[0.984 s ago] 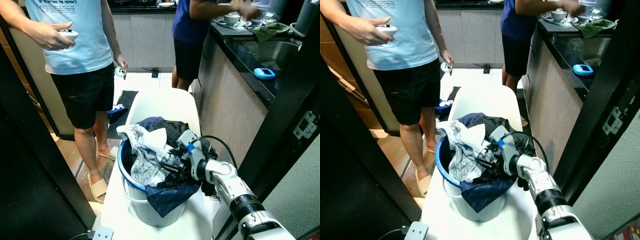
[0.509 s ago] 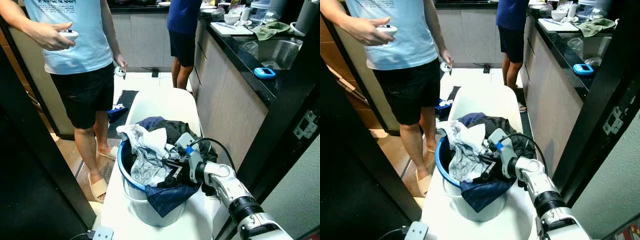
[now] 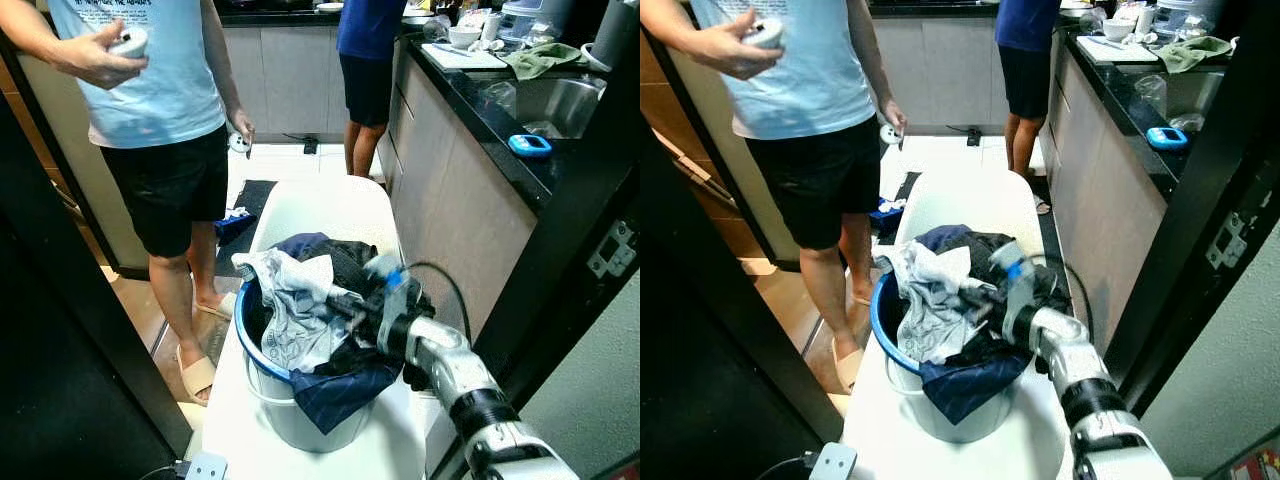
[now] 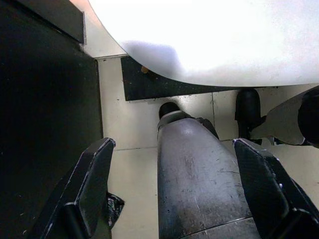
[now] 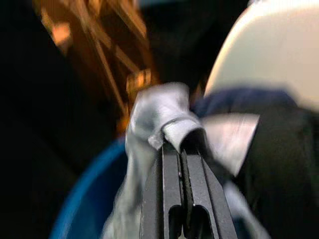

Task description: Clothes washing

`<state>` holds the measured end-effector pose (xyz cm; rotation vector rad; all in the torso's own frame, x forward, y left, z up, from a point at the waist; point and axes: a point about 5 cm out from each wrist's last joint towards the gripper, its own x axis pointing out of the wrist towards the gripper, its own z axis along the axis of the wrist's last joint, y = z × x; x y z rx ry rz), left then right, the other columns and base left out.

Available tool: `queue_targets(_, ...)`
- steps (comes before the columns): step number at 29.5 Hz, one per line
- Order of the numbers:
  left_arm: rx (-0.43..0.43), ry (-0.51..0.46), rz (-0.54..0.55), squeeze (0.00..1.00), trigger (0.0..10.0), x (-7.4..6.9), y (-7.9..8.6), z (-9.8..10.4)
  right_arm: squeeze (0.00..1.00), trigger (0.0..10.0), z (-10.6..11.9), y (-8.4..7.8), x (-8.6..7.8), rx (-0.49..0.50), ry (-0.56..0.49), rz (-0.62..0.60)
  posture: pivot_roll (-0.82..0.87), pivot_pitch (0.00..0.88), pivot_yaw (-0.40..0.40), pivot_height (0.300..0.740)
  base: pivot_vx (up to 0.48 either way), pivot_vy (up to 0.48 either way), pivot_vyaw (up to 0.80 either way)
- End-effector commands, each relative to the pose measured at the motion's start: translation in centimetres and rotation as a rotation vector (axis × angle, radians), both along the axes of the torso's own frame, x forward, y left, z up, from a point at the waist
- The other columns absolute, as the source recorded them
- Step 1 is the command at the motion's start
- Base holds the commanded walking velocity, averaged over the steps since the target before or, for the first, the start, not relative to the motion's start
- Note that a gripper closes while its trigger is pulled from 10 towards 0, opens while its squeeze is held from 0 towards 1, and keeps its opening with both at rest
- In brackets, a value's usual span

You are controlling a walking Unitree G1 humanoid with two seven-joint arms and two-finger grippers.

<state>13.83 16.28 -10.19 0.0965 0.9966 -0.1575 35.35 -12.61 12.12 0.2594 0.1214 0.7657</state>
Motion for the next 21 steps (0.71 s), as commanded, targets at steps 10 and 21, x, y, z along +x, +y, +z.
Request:
queue_targets(10, 0.013, 0.074, -0.018, 0.0, 10.0, -1.6, 0.1, -0.6, 0.0, 0.0, 3.5, -0.7, 1.7, 0.218, -0.018, -0.12, 0.01, 0.0, 0.0, 0.74, 0.0, 0.0, 0.0)
queue_targets(21, 0.013, 0.069, -0.027, 0.0, 10.0, -1.5, 0.0, -0.6, 0.0, 0.0, 10.5, -3.0, 2.2, 0.689, -0.133, -0.102, 0.01, 0.0, 0.004, 0.74, 0.0, 0.0, 0.0)
